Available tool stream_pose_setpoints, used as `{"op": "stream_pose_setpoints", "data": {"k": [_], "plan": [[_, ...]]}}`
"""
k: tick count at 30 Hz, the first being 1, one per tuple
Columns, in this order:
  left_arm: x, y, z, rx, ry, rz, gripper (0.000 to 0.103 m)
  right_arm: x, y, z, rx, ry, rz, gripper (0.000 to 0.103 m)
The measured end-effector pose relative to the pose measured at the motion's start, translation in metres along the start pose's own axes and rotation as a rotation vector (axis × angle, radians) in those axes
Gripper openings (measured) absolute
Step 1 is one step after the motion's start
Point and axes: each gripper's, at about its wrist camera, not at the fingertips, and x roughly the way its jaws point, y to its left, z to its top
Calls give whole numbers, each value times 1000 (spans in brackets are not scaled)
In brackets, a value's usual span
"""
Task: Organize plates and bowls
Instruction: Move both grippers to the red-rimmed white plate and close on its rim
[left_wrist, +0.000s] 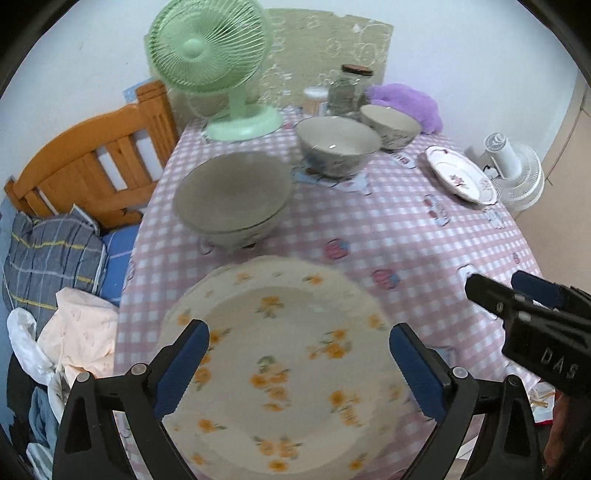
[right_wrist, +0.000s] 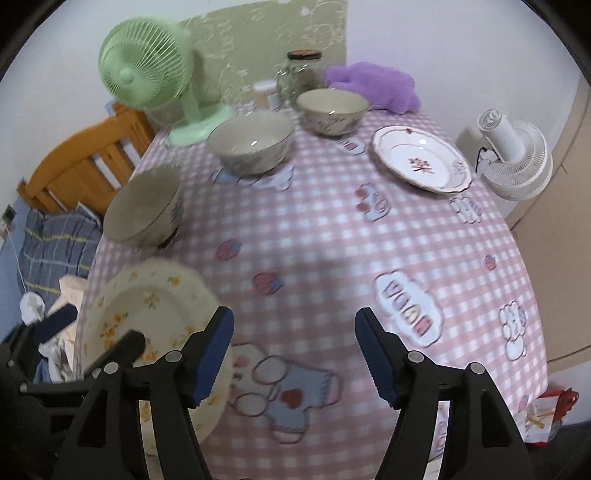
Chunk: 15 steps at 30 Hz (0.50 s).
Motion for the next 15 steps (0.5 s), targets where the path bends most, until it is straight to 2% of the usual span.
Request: {"op": "stream_pose_setpoints", "data": {"k": [3, 15], "plan": [[-2, -23, 11, -10, -19, 5, 99, -6, -19, 9, 12, -36, 4, 71], [11, -111, 59, -61, -56, 23, 99, -8, -105, 58, -48, -60, 52, 71]]}}
